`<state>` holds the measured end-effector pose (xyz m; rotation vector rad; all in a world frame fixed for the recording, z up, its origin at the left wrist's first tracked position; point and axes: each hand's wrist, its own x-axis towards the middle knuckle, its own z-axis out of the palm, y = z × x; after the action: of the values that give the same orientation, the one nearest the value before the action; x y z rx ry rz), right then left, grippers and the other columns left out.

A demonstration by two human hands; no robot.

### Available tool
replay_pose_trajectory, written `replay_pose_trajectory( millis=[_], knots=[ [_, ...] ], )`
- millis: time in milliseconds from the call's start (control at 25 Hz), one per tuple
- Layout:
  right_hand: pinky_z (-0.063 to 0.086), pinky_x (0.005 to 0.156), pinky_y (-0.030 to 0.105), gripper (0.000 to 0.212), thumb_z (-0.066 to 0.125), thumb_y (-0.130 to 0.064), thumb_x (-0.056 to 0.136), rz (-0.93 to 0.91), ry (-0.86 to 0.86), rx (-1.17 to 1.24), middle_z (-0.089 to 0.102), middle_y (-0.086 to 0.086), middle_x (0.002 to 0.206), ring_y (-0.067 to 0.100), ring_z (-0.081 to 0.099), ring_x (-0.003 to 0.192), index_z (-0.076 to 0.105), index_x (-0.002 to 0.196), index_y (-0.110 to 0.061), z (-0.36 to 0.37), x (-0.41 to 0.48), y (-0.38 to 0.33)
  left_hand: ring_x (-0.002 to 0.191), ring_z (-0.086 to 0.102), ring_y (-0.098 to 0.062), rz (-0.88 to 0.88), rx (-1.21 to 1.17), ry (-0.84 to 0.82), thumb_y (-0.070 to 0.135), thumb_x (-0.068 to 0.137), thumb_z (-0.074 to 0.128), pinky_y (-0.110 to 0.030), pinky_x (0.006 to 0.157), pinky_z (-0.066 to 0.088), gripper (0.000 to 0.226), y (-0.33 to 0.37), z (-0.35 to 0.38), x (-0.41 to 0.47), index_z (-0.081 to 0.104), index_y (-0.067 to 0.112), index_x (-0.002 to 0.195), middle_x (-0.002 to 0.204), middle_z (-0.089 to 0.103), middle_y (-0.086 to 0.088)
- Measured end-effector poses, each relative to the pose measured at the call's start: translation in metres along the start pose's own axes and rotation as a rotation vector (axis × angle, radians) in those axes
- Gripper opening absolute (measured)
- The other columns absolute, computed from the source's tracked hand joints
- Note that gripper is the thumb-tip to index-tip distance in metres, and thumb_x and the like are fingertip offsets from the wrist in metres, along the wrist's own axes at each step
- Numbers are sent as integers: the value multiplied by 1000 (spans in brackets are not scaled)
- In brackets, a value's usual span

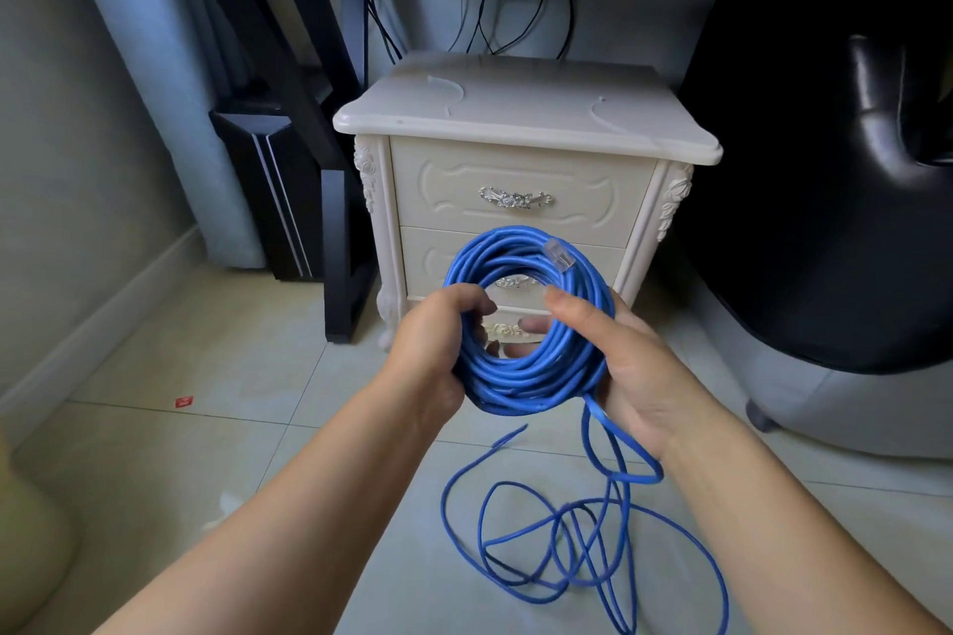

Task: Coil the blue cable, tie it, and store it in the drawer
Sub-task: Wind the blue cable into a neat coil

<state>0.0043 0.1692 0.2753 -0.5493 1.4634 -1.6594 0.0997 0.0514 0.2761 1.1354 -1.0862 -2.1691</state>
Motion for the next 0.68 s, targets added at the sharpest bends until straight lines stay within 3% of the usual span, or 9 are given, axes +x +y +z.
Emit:
replay_pose_trajectory(
  millis=[80, 200, 280, 360, 440, 560, 680],
  knots=[
    [58, 86, 50, 44, 82, -16, 71, -22, 24, 75, 74, 11, 90, 35, 74, 89, 62, 111, -15, 3, 0, -2, 55, 46, -20, -42, 28, -15, 3, 81, 56, -33, 63, 45, 7, -2, 2, 1, 54, 9, 77, 60, 42, -3],
    [59, 72, 45, 14, 62, 4, 81, -20, 167, 129, 58, 11, 67, 26, 69, 63, 57, 87, -8, 0, 5, 1, 65, 56, -18, -77, 99, -120, 21, 86, 65, -28, 60, 49, 11, -1, 2, 2, 62, 11, 89, 75, 51, -4],
    [55, 76, 50, 14, 56, 7, 79, -30, 230, 216, 50, 11, 62, 24, 60, 53, 54, 80, -7, -7, 10, 5, 83, 68, -21, -128, 119, -262, 51, 84, 65, -34, 75, 56, 48, 1, -3, 6, 67, 11, 110, 96, 62, -6],
    [54, 82, 58, 12, 59, 2, 73, -38, 242, 276, 47, 15, 68, 36, 64, 66, 52, 79, -6, -13, 15, 5, 102, 68, -28, -211, 97, -346, 72, 84, 48, -44, 89, 53, 78, -2, -7, 13, 65, 7, 123, 114, 69, -13],
    [59, 75, 54, 12, 59, -3, 69, -58, 245, 334, 45, 15, 71, 43, 61, 82, 51, 79, -5, -18, 19, 3, 106, 67, -31, -294, 126, -327, 63, 95, 36, -46, 93, 50, 74, -14, -6, 15, 63, 1, 124, 115, 70, -19],
    [56, 71, 40, 14, 52, -2, 79, -84, 238, 362, 43, 10, 62, 28, 52, 67, 46, 68, -9, -19, 20, 1, 110, 66, -28, -357, 166, -412, 43, 98, 33, -42, 103, 42, 53, -28, 1, 13, 71, 9, 111, 111, 72, -14],
    [54, 79, 45, 17, 53, -3, 77, -78, 178, 416, 42, 10, 64, 27, 48, 71, 44, 64, -10, -12, 15, 3, 116, 61, -33, -408, -143, -523, 28, 96, 34, -44, 110, 37, 46, -26, 4, 11, 68, 4, 116, 126, 65, -17]
  ],
)
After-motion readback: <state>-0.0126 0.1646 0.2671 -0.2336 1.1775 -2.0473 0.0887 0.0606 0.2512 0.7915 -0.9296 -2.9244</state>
